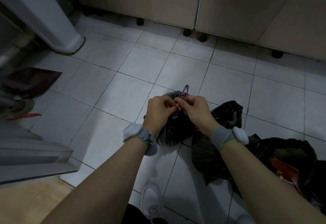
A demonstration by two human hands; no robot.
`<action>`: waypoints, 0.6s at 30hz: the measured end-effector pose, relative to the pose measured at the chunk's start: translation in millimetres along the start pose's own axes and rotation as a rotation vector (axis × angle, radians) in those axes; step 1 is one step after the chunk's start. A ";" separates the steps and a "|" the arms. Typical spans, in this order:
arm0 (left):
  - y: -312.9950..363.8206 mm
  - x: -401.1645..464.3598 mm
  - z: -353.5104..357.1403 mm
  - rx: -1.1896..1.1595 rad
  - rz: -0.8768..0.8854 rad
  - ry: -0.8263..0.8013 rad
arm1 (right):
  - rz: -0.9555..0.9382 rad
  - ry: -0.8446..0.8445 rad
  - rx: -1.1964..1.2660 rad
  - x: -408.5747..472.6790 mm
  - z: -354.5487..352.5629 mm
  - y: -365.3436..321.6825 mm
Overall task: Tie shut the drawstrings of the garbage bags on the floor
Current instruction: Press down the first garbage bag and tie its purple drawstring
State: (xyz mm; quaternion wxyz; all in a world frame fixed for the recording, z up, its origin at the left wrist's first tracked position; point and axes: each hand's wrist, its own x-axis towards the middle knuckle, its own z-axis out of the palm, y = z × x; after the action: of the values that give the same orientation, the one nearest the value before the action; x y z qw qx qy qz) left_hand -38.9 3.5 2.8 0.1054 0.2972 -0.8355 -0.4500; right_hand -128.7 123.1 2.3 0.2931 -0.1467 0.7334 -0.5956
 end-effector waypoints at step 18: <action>-1.0 4.0 1.8 0.223 0.114 -0.127 | -0.016 -0.091 -0.053 0.7 -2.2 5.3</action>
State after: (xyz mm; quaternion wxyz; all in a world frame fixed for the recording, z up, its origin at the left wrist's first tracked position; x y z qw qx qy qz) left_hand -42.5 1.9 0.6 0.0438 0.2301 -0.9008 -0.3655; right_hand -129.9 125.8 -2.7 0.3174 -0.1873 0.7334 -0.5712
